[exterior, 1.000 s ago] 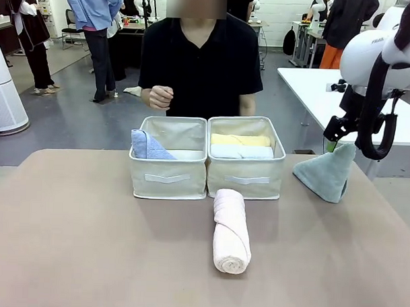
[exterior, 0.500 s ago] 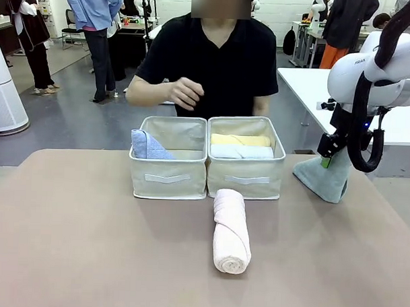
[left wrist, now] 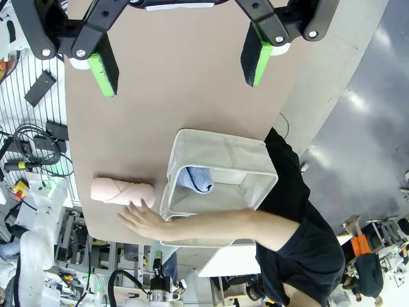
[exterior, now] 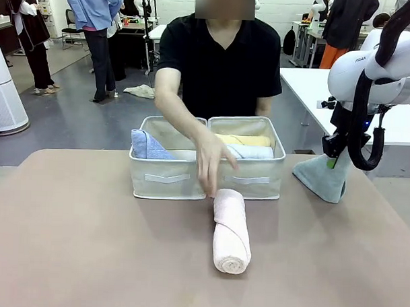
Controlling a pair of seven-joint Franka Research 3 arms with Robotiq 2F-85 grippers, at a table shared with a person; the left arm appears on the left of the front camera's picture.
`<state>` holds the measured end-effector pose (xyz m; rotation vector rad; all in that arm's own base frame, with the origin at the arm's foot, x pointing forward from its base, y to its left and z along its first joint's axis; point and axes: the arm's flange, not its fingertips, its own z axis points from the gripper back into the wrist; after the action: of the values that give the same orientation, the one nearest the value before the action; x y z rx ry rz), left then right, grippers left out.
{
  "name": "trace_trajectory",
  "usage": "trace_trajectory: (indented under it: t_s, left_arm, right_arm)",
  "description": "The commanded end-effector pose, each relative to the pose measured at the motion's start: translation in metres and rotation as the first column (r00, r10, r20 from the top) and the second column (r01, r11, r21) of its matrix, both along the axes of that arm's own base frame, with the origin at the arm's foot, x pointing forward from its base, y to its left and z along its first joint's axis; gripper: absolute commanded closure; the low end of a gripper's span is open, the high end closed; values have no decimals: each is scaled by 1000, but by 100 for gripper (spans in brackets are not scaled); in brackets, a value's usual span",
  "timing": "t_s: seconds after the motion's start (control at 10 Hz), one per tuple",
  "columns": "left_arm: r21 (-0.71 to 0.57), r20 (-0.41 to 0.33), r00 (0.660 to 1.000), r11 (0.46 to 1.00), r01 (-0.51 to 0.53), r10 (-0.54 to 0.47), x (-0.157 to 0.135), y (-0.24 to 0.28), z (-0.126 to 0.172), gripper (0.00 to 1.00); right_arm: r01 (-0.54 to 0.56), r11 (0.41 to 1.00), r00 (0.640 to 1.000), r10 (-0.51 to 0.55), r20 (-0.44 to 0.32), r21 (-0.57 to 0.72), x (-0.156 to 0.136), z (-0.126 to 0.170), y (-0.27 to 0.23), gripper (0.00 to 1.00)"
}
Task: Sort the towels based on their folding style.
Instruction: Pick up another triangle-folded towel from the table and place it in the left Fabric basket.
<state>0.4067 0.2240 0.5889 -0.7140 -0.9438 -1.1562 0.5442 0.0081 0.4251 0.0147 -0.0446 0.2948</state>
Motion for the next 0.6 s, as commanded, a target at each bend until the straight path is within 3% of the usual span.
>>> trace_trajectory:
  t_s: [0.0,0.3,0.5]
  left_arm:
    - [-3,1,1000,1000,5,-5,-1,1,2,0]
    - [-3,1,1000,1000,5,-5,-1,1,2,0]
    - [-3,1,1000,1000,5,-5,-1,1,2,0]
  right_arm:
    - [-15,1000,1000,15,-7,-9,-1,2,-1,100]
    - [-6,999,1000,6,17,-44,-9,13,-5,100]
    - [10,997,999,-7,37,-78,-30,44,-9,100]
